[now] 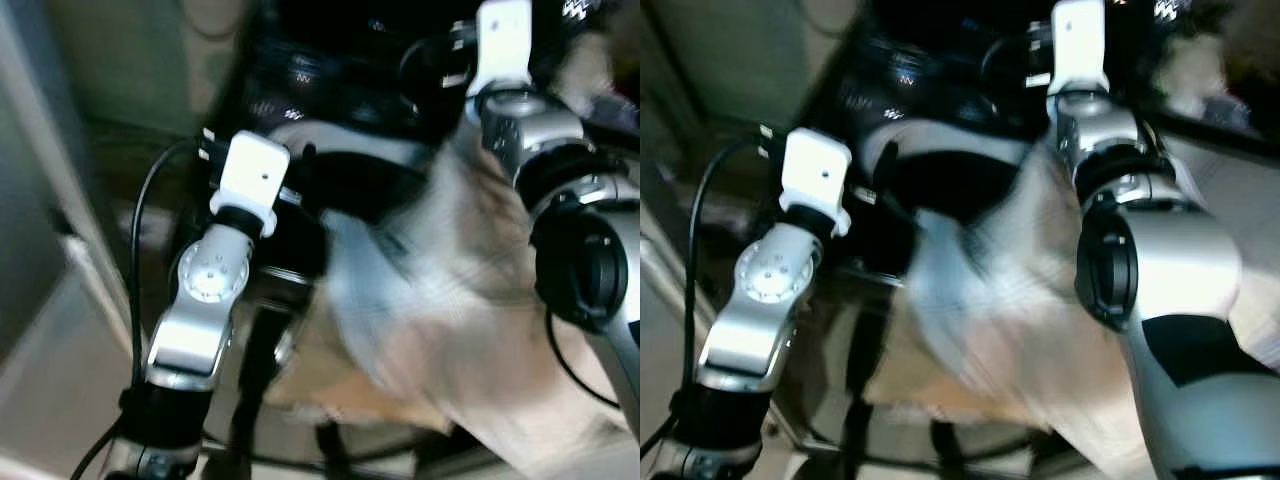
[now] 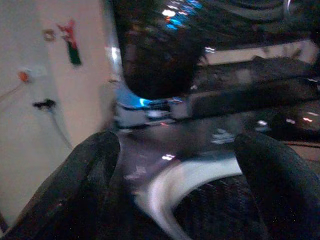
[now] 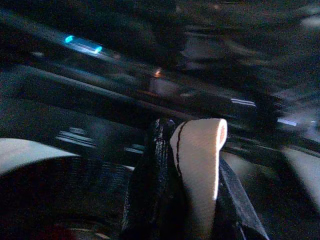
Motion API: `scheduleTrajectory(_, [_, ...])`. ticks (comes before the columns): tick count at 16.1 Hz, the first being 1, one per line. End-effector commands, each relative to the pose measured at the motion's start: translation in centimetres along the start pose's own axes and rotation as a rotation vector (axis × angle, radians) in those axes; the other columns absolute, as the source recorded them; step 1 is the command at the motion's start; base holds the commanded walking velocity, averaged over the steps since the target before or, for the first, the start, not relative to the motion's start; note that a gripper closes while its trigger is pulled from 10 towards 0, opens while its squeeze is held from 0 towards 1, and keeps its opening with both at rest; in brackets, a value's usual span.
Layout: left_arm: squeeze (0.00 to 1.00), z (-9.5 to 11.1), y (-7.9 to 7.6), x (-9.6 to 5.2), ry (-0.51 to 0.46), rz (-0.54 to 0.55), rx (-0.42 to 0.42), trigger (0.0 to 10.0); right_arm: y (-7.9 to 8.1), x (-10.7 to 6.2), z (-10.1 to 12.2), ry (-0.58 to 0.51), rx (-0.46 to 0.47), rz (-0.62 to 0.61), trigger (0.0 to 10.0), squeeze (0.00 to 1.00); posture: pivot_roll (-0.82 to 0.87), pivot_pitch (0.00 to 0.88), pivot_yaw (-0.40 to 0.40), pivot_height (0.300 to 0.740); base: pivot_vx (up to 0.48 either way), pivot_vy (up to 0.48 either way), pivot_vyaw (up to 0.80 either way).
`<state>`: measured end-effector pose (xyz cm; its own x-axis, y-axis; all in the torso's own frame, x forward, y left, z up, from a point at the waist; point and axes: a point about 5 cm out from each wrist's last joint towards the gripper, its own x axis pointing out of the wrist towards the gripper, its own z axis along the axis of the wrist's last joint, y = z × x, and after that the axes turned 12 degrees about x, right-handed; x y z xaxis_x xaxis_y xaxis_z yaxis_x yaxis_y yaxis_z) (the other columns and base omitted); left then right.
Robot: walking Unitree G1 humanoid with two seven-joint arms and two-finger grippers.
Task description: Clothes washing
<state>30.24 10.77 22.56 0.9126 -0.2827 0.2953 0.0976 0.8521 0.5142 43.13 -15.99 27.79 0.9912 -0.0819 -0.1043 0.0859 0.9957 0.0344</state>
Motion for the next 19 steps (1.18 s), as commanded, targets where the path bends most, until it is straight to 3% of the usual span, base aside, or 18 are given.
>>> scheduleTrajectory(1, [0.0,0.3,0.1,0.1,0.004,-0.012,-0.011,10.0,0.6,0.0,-1.2,0.046,0.02,0.05,10.0,1.0,0.18,0.0,-0.18,0.74,0.0,0.0,0.0])
scheduleTrajectory(4, [0.0,0.4,0.0,0.3,0.001,-0.022,-0.008,10.0,1.8,-0.1,-1.3,0.056,0.085,0.116,10.0,1.0,0.17,0.0,-0.169,0.74,0.0,0.0,0.0])
scheduleTrajectory(5, [0.0,0.5,0.0,0.4,0.0,-0.027,-0.006,10.0,2.1,-0.1,-0.7,0.045,0.185,0.134,10.0,1.0,0.15,0.0,-0.165,0.74,0.0,0.0,0.0])
scheduleTrajectory(7, [0.0,0.7,-0.2,0.6,-0.004,-0.041,-0.009,10.0,2.1,-0.1,0.4,0.006,0.284,0.126,10.0,1.0,0.14,0.0,-0.162,0.74,0.0,0.0,0.0])
scheduleTrajectory(12, [0.0,0.9,-1.4,0.6,-0.024,-0.09,-0.019,10.0,1.8,-0.4,3.5,-0.164,0.277,0.064,10.0,1.0,0.13,0.0,-0.155,0.74,0.0,0.0,0.0])
scheduleTrajectory(13, [0.0,0.8,-1.4,0.6,-0.021,-0.093,-0.023,10.0,1.9,-0.5,4.0,-0.163,0.411,0.085,10.0,1.0,0.13,0.0,-0.151,0.74,0.0,0.0,0.0])
scheduleTrajectory(14, [0.0,0.6,-1.5,0.6,-0.016,-0.099,-0.024,10.0,2.0,-0.5,4.1,-0.114,0.769,0.126,10.0,1.0,0.12,0.0,-0.149,0.74,0.0,0.0,0.0])
scheduleTrajectory(15, [0.0,0.6,-1.6,0.7,-0.016,-0.104,-0.029,10.0,1.5,-0.4,4.2,-0.111,0.897,0.109,10.0,1.0,0.12,0.0,-0.147,0.74,0.0,0.0,0.0])
scheduleTrajectory(16, [0.0,0.7,-1.8,0.7,-0.02,-0.105,-0.035,10.0,1.1,-0.5,4.6,-0.143,0.847,0.1,10.0,1.0,0.11,0.0,-0.153,0.74,0.0,0.0,0.0])
scheduleTrajectory(17, [0.0,0.7,-1.9,0.7,-0.021,-0.106,-0.032,10.0,1.0,-0.9,6.5,-0.266,0.587,0.092,10.0,1.0,0.11,0.0,-0.161,0.74,0.0,0.0,0.0])
scheduleTrajectory(18, [0.0,0.6,-2.0,0.6,-0.02,-0.109,-0.02,10.0,1.2,-2.1,9.3,-0.551,0.151,0.026,10.0,0.0,0.11,0.0,-0.163,0.74,0.0,0.0,0.0])
scheduleTrajectory(19, [0.0,0.4,-1.9,0.4,-0.018,-0.109,-0.012,10.0,1.2,-2.7,8.9,-0.696,0.016,-0.011,10.0,0.0,0.09,0.0,-0.157,0.74,0.0,0.0,0.0])
